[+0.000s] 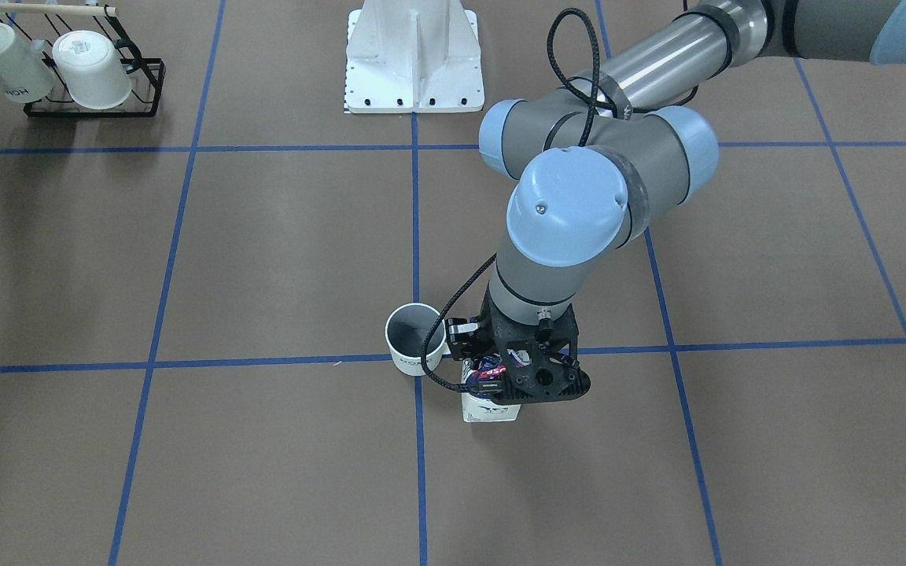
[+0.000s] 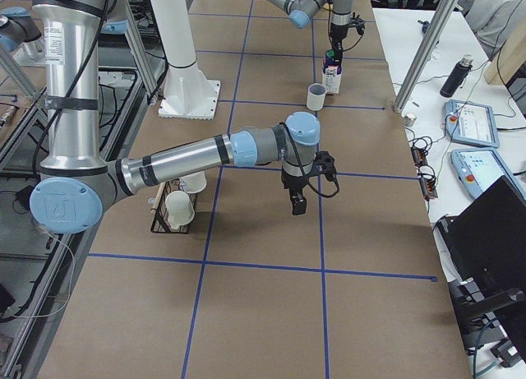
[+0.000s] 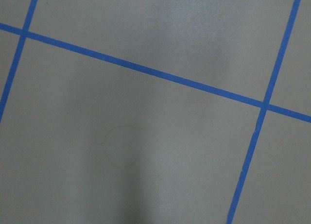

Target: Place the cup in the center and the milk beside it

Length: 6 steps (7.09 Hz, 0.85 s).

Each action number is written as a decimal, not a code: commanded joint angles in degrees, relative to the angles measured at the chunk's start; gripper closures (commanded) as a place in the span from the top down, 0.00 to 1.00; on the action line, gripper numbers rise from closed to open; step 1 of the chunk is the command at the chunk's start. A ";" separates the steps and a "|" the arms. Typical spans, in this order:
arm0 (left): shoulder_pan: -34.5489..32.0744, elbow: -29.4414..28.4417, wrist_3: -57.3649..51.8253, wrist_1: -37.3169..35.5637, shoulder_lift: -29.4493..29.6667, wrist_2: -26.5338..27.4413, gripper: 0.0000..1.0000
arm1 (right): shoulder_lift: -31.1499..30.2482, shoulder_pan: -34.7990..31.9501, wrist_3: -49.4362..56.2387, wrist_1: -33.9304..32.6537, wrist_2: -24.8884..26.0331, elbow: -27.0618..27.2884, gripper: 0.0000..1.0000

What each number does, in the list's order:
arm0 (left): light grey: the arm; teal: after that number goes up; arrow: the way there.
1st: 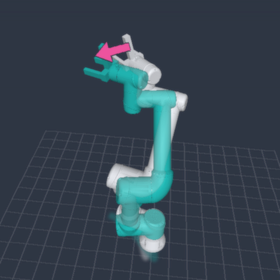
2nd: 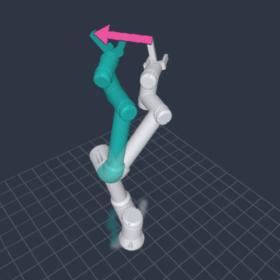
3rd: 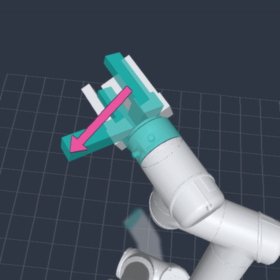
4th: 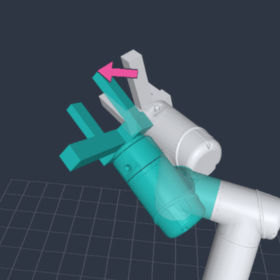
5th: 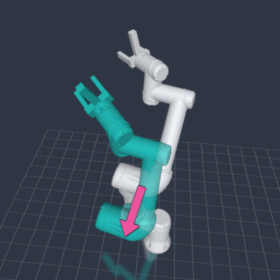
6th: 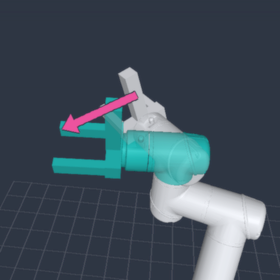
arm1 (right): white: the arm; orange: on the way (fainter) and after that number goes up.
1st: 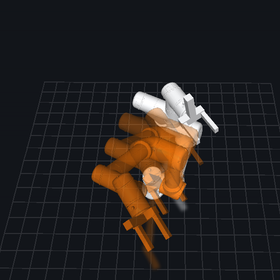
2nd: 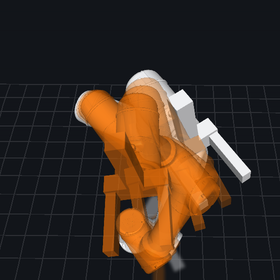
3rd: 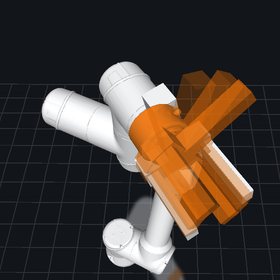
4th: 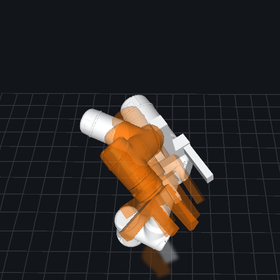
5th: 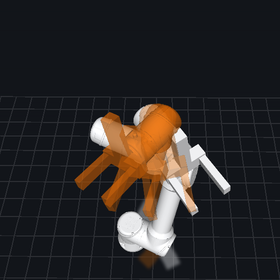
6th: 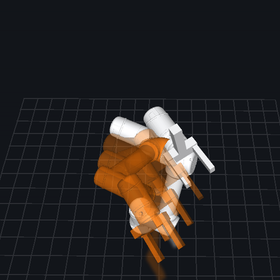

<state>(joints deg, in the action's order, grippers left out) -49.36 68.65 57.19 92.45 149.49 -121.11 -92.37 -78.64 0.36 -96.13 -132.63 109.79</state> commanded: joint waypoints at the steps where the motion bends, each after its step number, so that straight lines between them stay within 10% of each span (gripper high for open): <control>1: -0.04 -0.54 -0.15 1.86 0.01 0.00 0.99 | 0.18 -0.03 0.00 -0.02 0.01 0.07 1.00; 4: -4.24 10.48 0.11 -2.41 -2.52 -0.79 0.99 | 0.26 -0.03 0.00 0.07 -0.08 0.16 1.00; 6: -5.91 32.47 -3.63 -12.86 -17.20 -0.27 0.99 | 0.79 -0.03 -0.09 0.07 0.27 0.07 1.00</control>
<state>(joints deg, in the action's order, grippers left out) -54.04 88.20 56.14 85.06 141.31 -121.66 -91.83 -78.66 0.29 -96.08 -132.59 110.01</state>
